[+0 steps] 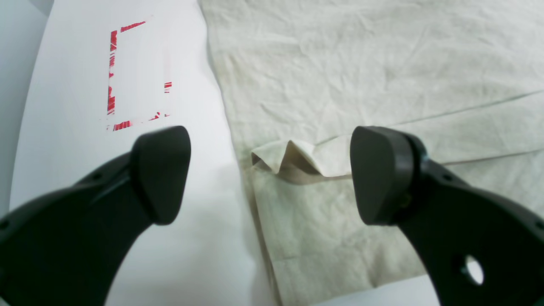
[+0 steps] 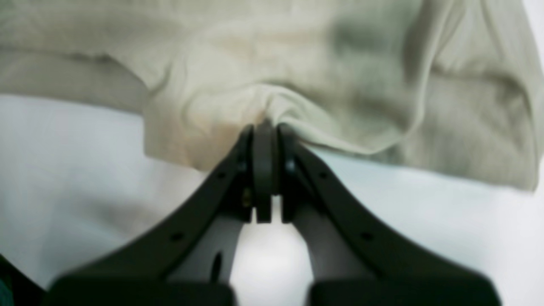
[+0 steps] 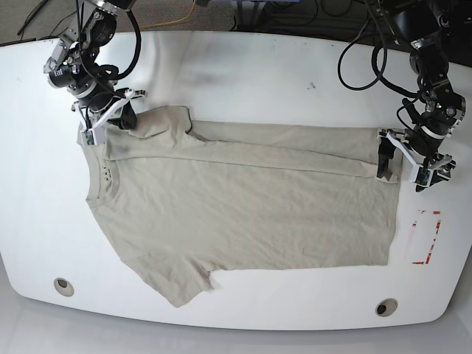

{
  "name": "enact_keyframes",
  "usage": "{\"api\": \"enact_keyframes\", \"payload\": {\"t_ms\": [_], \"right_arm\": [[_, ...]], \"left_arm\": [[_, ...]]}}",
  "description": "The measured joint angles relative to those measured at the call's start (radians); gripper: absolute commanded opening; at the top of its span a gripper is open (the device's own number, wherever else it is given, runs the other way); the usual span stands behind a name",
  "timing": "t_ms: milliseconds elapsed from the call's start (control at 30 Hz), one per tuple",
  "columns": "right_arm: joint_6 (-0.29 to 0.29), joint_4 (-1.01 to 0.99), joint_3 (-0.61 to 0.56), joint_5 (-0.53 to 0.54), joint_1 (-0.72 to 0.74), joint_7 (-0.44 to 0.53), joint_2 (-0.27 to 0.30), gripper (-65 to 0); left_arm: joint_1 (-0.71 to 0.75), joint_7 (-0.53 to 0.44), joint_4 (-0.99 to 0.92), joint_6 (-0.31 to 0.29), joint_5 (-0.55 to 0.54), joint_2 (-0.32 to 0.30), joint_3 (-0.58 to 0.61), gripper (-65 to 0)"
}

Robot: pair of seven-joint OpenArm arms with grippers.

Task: Layout the t-shirt on the table in an organized manner, then fold the t-shirt properly
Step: 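Move the right gripper along the shirt edge, dragging the fabric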

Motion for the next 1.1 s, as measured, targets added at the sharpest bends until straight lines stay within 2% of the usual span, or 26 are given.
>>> {"api": "enact_keyframes", "payload": {"t_ms": [300, 600, 1100], "right_arm": [[0.000, -0.072, 0.000, 0.003, 0.143, -0.002, 0.010, -65.0], [0.000, -0.245, -0.064, -0.008, 0.285, -0.010, 0.029, -65.0], [0.000, -0.500, -0.071, -0.019, 0.506, 0.010, 0.050, -65.0]], "left_arm": [[0.000, -0.001, 0.000, 0.000, 0.003, 0.000, 0.002, -11.0], [0.000, -0.001, 0.000, 0.000, 0.003, 0.000, 0.003, -11.0], [0.022, 0.000, 0.000, 0.000, 0.003, 0.000, 0.004, -11.0]]}}
